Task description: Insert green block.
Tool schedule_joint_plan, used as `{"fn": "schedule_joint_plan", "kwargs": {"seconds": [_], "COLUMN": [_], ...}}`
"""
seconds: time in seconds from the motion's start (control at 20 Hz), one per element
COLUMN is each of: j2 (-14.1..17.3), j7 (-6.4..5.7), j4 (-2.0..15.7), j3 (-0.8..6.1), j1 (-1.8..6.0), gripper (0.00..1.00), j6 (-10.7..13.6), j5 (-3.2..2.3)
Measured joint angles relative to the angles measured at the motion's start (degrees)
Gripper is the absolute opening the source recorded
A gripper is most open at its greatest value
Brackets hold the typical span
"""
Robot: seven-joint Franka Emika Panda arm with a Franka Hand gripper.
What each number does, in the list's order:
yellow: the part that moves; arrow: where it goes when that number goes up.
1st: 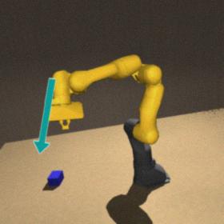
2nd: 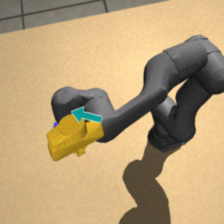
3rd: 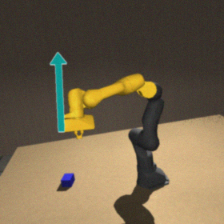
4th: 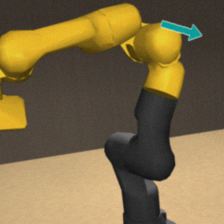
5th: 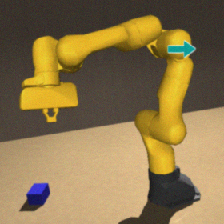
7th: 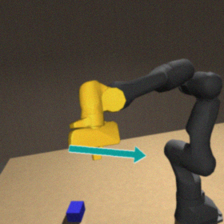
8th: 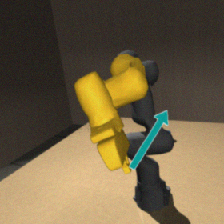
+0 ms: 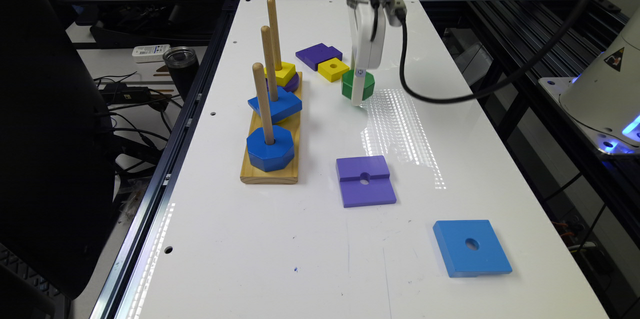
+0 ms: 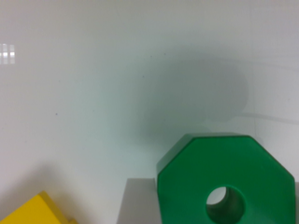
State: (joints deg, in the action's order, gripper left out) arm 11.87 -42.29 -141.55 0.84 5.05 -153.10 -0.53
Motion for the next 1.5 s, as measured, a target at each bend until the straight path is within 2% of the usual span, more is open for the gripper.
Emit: {"fn": "schedule_joint_plan", "kwargs": {"seconds": [0.95, 1.2, 1.5], "j2": [-15.77, -19.09, -21.43], "j7": [0.00, 0.00, 0.00], "j4": [0.08, 0.37, 1.83], "j3": [0.07, 0.08, 0.09], "j1": [0.00, 0.00, 0.00], "gripper": [0.00, 0.00, 0.00], "j6": [14.93, 18.00, 21.55], "j5": [0.05, 0.07, 0.08]}}
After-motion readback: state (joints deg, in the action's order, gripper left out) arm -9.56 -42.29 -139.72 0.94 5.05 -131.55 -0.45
